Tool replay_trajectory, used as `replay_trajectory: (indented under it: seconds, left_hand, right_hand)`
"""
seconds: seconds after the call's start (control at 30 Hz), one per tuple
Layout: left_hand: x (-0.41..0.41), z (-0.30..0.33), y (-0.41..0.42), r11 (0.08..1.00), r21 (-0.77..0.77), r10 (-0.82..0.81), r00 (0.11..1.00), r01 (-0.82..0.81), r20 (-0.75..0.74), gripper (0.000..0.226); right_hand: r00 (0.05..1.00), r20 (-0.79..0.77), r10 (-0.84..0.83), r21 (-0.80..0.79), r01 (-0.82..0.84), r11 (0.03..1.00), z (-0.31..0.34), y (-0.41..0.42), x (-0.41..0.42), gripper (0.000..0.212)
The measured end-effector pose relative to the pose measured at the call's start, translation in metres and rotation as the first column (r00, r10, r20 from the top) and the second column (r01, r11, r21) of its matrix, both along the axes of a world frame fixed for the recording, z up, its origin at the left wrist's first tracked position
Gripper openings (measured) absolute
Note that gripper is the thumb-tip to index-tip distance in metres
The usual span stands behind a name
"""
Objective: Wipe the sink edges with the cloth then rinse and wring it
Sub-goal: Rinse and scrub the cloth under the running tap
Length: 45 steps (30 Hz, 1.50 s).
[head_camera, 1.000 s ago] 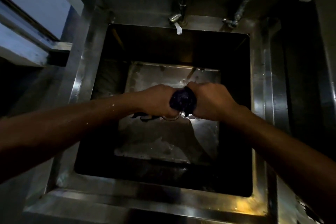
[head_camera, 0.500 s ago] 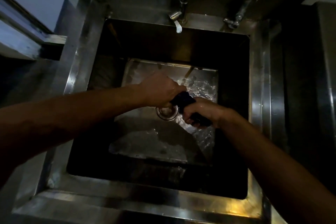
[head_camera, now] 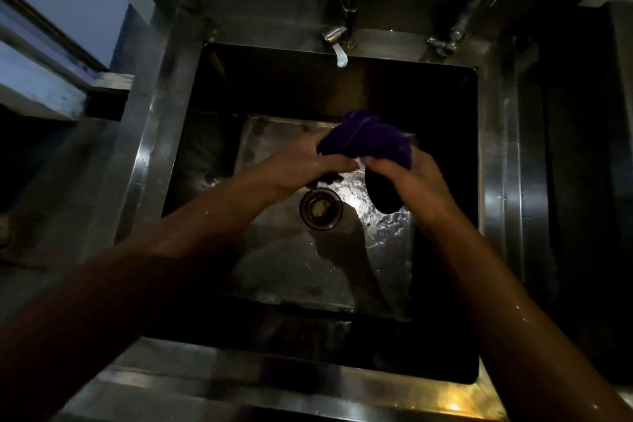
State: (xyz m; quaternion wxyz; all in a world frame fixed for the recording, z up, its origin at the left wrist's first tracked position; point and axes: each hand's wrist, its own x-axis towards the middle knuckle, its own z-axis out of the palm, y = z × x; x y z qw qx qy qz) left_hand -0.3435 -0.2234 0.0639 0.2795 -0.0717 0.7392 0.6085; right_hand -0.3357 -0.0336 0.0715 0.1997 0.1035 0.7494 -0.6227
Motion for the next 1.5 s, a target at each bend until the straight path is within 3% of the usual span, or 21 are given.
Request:
replay_trajectory:
  seconds: [0.07, 0.1, 0.2, 0.27, 0.33, 0.43, 0.53, 0.67, 0.73, 0.8, 0.87, 0.9, 1.0, 1.13, 1.2, 1.3, 1.37, 1.43, 1.5]
  left_hand:
    - [0.012, -0.006, 0.004, 0.971, 0.234, 0.008, 0.99, -0.042, 0.143, 0.039]
    - [0.02, -0.007, 0.009, 0.961, 0.275, -0.017, 0.987, -0.029, 0.161, 0.037]
    - [0.038, -0.015, 0.023, 0.972, 0.208, -0.133, 0.985, 0.108, 0.113, 0.038]
    - [0.041, -0.014, 0.021, 0.968, 0.241, -0.1, 0.987, 0.068, 0.127, 0.036]
    - [0.038, -0.015, 0.014, 0.955, 0.296, -0.034, 0.992, -0.003, 0.12, 0.032]
    - [0.037, -0.013, 0.007, 0.97, 0.238, 0.045, 0.997, -0.058, 0.058, 0.033]
    - [0.035, -0.007, 0.003, 0.98, 0.191, -0.064, 0.997, 0.055, 0.038, 0.054]
    - [0.028, 0.002, -0.003, 0.948, 0.195, -0.277, 0.954, 0.252, 0.112, 0.063]
    - [0.022, 0.004, 0.002, 0.924, 0.176, -0.365, 0.921, 0.34, 0.135, 0.059]
    - [0.013, 0.005, 0.009, 0.897, 0.17, -0.43, 0.895, 0.408, 0.117, 0.047]
    - [0.003, 0.007, 0.009, 0.876, 0.152, -0.477, 0.868, 0.457, 0.138, 0.032]
    - [0.0, 0.005, 0.007, 0.861, 0.154, -0.507, 0.844, 0.485, 0.176, 0.027]
    - [-0.001, -0.008, 0.002, 0.794, 0.229, -0.607, 0.752, 0.563, 0.257, 0.036]
    - [0.006, -0.011, 0.007, 0.841, 0.178, -0.541, 0.794, 0.511, 0.277, 0.049]
    - [0.005, -0.014, 0.013, 0.836, 0.096, -0.545, 0.797, 0.541, 0.26, 0.04]
    - [0.003, -0.025, 0.02, 0.749, -0.268, -0.589, 0.794, 0.606, 0.149, 0.028]
    - [0.002, -0.035, 0.025, 0.58, -0.533, -0.689, 0.72, 0.616, 0.084, 0.029]
    - [0.0, -0.04, 0.028, 0.379, -0.763, -0.741, 0.665, 0.524, 0.089, 0.025]
    - [-0.005, -0.044, 0.028, 0.229, -0.883, -0.755, 0.647, 0.409, 0.104, 0.03]
  right_hand:
    - [0.995, -0.03, -0.095, -0.061, 0.093, 0.994, -0.002, -0.007, 0.006, 0.02]
    - [0.992, -0.019, -0.128, -0.091, 0.126, 0.988, -0.003, -0.012, 0.01, 0.017]
    - [0.999, 0.011, 0.031, -0.107, -0.03, 0.994, -0.008, -0.023, 0.02, 0.011]
    - [0.98, -0.029, 0.197, -0.045, -0.198, 0.979, -0.011, -0.022, 0.022, 0.022]
    - [0.963, -0.081, 0.258, 0.007, -0.258, 0.966, -0.01, -0.018, 0.021, 0.032]
    - [0.928, -0.062, 0.366, 0.025, -0.366, 0.93, -0.004, -0.009, 0.021, 0.057]
    - [0.863, 0.049, 0.504, 0.043, -0.506, 0.862, 0.019, 0.017, 0.014, 0.088]
    - [0.853, -0.106, 0.511, 0.202, -0.484, 0.851, 0.058, 0.043, -0.012, 0.117]
    - [0.744, -0.126, 0.657, 0.358, -0.583, 0.729, 0.064, 0.034, -0.018, 0.126]
    - [0.558, -0.066, 0.827, 0.581, -0.652, 0.487, 0.059, 0.02, -0.016, 0.132]
    - [0.391, 0.011, 0.92, 0.763, -0.598, 0.245, 0.047, 0.01, -0.011, 0.134]
    - [0.359, 0.035, 0.933, 0.805, -0.563, 0.186, 0.041, 0.009, -0.009, 0.133]
    - [0.366, 0.0, 0.931, 0.88, -0.443, 0.174, 0.028, 0.008, -0.002, 0.116]
    - [0.369, -0.075, 0.926, 0.949, -0.257, 0.18, 0.006, 0.004, 0.002, 0.08]
    - [0.399, -0.076, 0.914, 0.964, -0.204, 0.169, -0.005, 0.004, 0.0, 0.065]
    - [0.45, 0.005, 0.893, 0.98, -0.18, 0.085, -0.018, -0.002, -0.003, 0.057]
    - [0.523, 0.107, 0.845, 0.961, -0.274, 0.048, -0.021, -0.01, -0.005, 0.054]
    - [0.581, 0.211, 0.786, 0.934, -0.358, 0.013, -0.022, -0.018, -0.01, 0.043]
    - [0.605, 0.3, 0.738, 0.885, -0.465, 0.021, -0.031, -0.023, -0.018, 0.038]
